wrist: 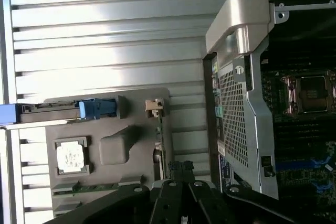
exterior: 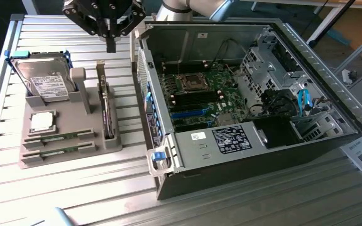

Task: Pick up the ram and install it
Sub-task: 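Reach for the ram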

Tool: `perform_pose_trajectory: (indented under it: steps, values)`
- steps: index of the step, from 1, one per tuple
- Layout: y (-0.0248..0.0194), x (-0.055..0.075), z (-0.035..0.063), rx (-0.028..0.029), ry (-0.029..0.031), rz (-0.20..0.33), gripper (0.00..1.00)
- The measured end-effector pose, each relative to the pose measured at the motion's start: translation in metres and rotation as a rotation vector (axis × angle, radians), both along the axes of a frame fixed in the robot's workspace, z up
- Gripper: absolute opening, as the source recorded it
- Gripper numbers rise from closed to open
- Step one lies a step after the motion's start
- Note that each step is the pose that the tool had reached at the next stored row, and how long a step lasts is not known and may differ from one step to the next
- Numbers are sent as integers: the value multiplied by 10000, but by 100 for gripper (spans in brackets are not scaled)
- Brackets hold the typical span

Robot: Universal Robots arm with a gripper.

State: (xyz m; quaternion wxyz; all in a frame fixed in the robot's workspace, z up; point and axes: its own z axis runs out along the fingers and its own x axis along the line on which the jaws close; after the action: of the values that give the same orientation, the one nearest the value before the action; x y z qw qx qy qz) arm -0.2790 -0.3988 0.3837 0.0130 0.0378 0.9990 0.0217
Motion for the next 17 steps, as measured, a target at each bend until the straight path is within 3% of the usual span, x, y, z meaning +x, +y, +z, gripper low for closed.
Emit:
perform_pose_trajectory:
  steps: [4, 9, 14, 17]
  values:
    - [0, -187, -6, 0, 0, -1, 10]
    - [0, -582, -27, 1, -1, 0, 10]
    - [0, -834, -40, 0, -1, -2, 10]
    - [-7, -836, -39, 1, 0, 0, 10]
